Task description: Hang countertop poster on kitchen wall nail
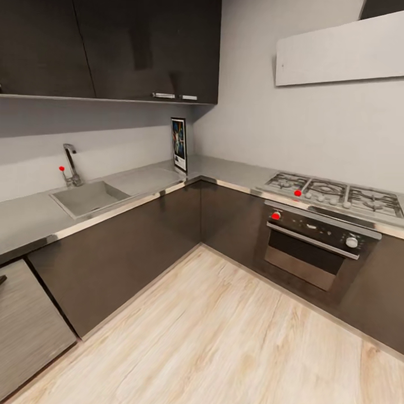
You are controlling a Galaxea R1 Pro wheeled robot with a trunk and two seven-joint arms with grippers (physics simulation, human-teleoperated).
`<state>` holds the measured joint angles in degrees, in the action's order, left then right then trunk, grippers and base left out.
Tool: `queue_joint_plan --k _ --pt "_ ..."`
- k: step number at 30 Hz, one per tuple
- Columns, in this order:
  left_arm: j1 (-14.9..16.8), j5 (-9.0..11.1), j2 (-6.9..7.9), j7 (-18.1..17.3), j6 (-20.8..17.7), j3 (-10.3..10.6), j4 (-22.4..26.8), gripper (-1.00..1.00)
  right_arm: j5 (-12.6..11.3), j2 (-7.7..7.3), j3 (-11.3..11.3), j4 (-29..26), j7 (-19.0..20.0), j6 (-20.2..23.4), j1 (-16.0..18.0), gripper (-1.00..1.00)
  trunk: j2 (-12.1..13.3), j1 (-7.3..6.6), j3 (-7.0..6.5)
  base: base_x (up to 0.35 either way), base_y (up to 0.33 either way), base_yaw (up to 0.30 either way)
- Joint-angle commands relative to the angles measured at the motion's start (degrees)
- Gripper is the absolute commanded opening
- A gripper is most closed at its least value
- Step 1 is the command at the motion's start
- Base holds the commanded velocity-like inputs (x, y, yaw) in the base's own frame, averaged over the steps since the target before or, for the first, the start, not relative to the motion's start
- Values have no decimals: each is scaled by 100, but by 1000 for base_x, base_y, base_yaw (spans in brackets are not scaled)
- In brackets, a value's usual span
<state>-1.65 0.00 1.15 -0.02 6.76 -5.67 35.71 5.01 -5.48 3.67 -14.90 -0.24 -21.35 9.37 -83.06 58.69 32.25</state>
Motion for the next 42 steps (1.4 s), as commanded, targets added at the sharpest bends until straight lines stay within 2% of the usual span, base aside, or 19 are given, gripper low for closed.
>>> queue_joint_plan --k 1,16,22,29,42 --pt "-2 0 -1 -2 9 -5 6 100 53 3 38 5 -2 -19 3 100 -2 4 4 338 -38 0" --pt "-2 0 -1 -4 9 -5 6 100 72 3 38 8 2 -9 3 100 -2 4 4 338 -7 0" --pt "-2 0 -1 -3 9 -5 6 100 92 -5 24 269 14 -10 3 100 -2 4 4 338 0 0" --pt "-2 0 -1 -4 9 -5 6 100 89 -6 20 321 15 -24 3 100 -2 4 4 338 -4 0" --pt "-2 3 -1 0 9 -5 8 100 84 -6 31 319 13 -36 3 100 -2 4 4 338 -75 0"
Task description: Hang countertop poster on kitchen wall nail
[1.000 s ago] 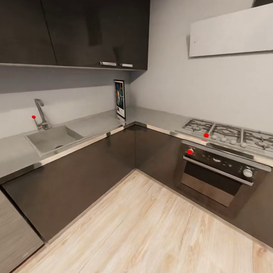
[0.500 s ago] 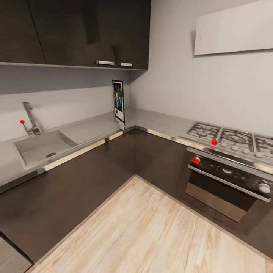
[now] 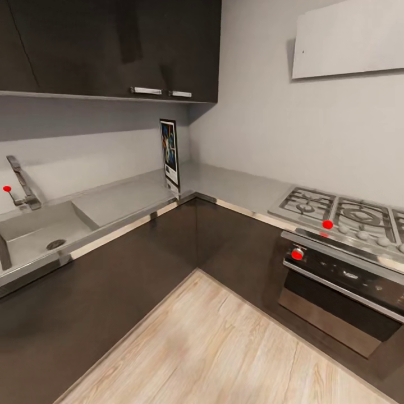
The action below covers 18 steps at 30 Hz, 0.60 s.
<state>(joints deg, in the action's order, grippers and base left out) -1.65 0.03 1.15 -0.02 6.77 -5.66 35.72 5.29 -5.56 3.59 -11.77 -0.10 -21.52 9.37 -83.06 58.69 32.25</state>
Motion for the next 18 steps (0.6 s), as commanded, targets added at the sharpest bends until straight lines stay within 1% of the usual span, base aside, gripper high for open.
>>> queue_joint_plan --k 1,4,6,8,9,10,12,13,14,15,16,17,18 --pt "-2 4 -1 1 11 -5 22 100 54 2 37 3 -4 -18 4 100 -2 4 4 315 -71 0" --pt "-2 10 -3 -5 43 -3 108 100 52 2 42 1 -6 -20 4 100 -2 4 4 179 -37 0" --pt "-2 12 -11 -9 93 9 255 100 52 2 45 -3 -7 -24 4 100 -2 4 4 81 -17 0" --pt "-2 13 -47 -7 116 20 574 100 51 2 48 -8 -11 -28 4 100 -2 4 4 41 -9 0" --pt "-2 10 -126 -17 108 27 1091 100 54 2 39 -13 -14 -42 4 100 -2 4 4 19 -4 0" --pt "-2 7 -155 -20 104 29 1278 100 57 2 37 -16 -14 -57 4 100 -2 4 4 15 -3 0" --pt "-2 4 -312 -28 49 44 1979 100 64 2 30 -17 -16 -221 4 100 -2 4 4 8 -2 0" --pt "-2 5 -437 -28 -120 52 2325 100 66 5 26 -18 -16 -366 4 100 -2 4 4 4 -1 0" --pt "-2 5 -635 -17 -600 59 2966 100 65 8 26 -18 -20 -574 4 100 -2 4 4 2 0 0" --pt "18 6 -873 5 -1542 71 4159 100 62 5 32 -18 -23 -720 4 100 -2 4 4 0 0 0" --pt "107 3 -999 15 -1918 83 4577 100 60 4 38 -21 -24 -762 4 100 -2 4 4 0 0 0" --pt "197 1 -1050 21 -2070 87 4726 100 60 3 38 -22 -23 -777 4 100 -2 4 4 0 0 0" --pt "479 -2 -1115 33 -2310 92 4928 100 60 -3 34 -24 -21 -803 4 100 -2 4 4 0 0 0"
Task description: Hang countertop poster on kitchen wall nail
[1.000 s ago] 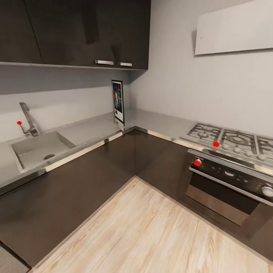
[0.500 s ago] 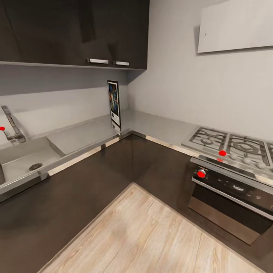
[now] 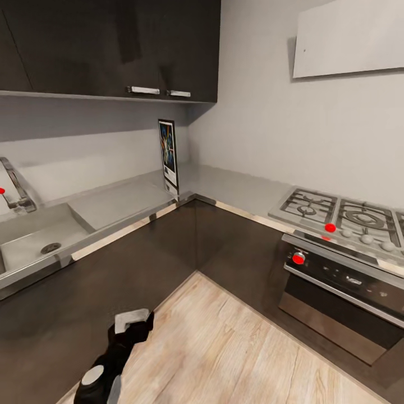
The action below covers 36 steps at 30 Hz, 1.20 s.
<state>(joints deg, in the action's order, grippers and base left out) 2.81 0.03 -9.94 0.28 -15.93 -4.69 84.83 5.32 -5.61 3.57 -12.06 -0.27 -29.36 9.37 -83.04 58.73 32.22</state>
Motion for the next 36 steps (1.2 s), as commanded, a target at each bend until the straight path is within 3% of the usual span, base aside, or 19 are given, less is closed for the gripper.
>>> queue_joint_plan --k 1,4,10,11,13,14,15,18,22,36 --pt "204 -4 -5 10 -144 -4 80 100 56 -1 35 4 -2 -39 4 100 -3 0 7 0 0 0" --pt "1464 -10 -5 263 -1008 56 119 100 61 -14 31 7 0 -490 -7 100 -3 0 7 0 0 0" --pt "2825 -4 -5 818 -1482 326 -472 100 64 -23 30 11 1 -838 -14 100 -3 0 7 0 0 0" --pt "3211 0 -5 936 -1530 363 -758 100 65 -25 30 11 1 -877 -17 100 -3 0 7 0 0 0" --pt "3595 2 -5 1013 -1559 388 -1097 100 65 -26 30 11 1 -902 -19 100 -3 0 7 0 0 0" --pt "4202 4 -5 1080 -1580 406 -1717 100 65 -27 30 11 1 -991 -21 100 -3 0 7 0 0 0" --pt "4994 7 -5 1127 -1572 417 -2636 100 65 -31 30 25 1 -1266 -22 100 -3 0 7 0 0 0" --pt "5866 13 -5 1150 -1328 418 -3744 100 65 -31 30 52 1 -1657 -22 100 -3 0 7 0 0 0" --pt "6302 182 -5 1158 -790 401 -4244 100 60 -31 32 128 0 -1794 -23 100 -3 0 7 0 0 0" --pt "6389 225 -5 1151 -4 319 -4451 100 65 -37 39 160 1 -1796 -23 100 -3 0 7 69 0 0"
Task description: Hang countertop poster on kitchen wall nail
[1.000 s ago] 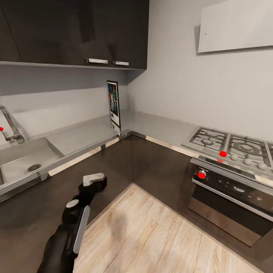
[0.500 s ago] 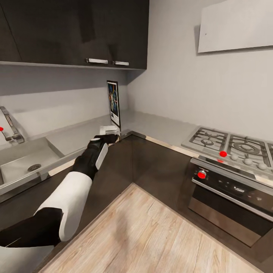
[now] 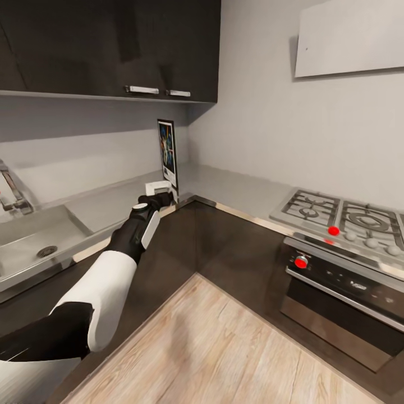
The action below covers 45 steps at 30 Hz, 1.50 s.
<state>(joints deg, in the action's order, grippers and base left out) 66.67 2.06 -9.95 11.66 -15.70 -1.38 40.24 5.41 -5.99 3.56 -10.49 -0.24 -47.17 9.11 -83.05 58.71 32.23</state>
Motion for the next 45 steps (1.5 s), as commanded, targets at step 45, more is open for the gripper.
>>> queue_joint_plan --k 45 --pt "5 20 -4 12 415 -20 -375 100 63 37 17 165 -2 -1 4 100 -3 2 6 213 -45 0"
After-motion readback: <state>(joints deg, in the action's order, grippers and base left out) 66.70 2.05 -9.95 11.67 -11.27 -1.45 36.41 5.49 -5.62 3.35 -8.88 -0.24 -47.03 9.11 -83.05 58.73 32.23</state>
